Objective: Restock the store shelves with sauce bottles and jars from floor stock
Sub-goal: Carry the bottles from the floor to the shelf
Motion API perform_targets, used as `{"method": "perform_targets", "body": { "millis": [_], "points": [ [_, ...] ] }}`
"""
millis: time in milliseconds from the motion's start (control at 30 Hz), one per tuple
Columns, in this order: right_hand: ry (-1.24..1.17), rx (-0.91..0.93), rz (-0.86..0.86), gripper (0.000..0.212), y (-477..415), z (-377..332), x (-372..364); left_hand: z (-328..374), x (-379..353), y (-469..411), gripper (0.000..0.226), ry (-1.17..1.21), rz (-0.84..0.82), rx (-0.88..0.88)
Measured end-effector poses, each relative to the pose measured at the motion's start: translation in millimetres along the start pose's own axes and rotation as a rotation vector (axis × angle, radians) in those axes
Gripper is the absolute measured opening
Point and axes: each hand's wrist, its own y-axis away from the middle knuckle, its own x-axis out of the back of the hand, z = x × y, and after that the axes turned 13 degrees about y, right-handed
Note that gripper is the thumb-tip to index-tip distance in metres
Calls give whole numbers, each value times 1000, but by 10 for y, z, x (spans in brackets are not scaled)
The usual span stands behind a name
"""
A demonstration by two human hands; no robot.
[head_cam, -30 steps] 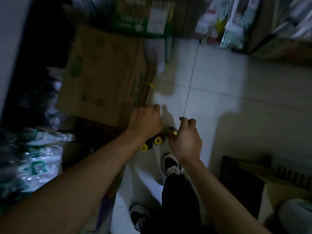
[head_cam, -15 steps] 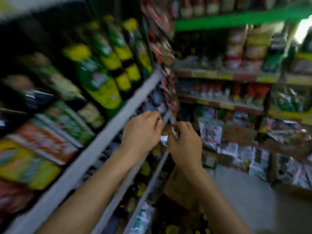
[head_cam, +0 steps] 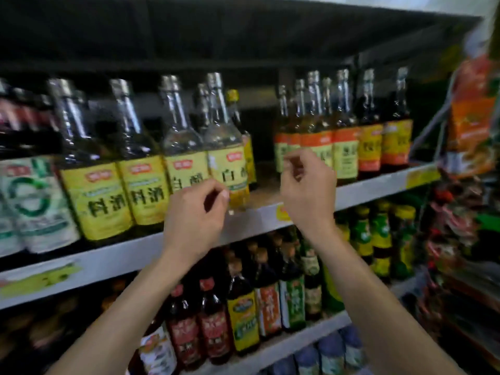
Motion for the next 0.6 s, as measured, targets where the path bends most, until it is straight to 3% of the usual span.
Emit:
{"method": "perform_targets", "body": {
  "millis": [100, 333, 467, 600],
  "points": [
    [-105, -30, -85, 19, -545, -102, -320, 72, 228, -163, 14, -16, 85, 33],
    [-512, -374, -549, 31, -1578, -77, -1147, 139, 624, -297, 18, -138, 195, 152],
    [-595, -363, -604, 46, -1777, -139, -1505, 130, 991, -215, 22, -257, 318, 251],
    [-548, -355, -591, 33, -1834, -154, -1763, 132, 1255, -128, 22, -302, 373, 331]
  ]
}}
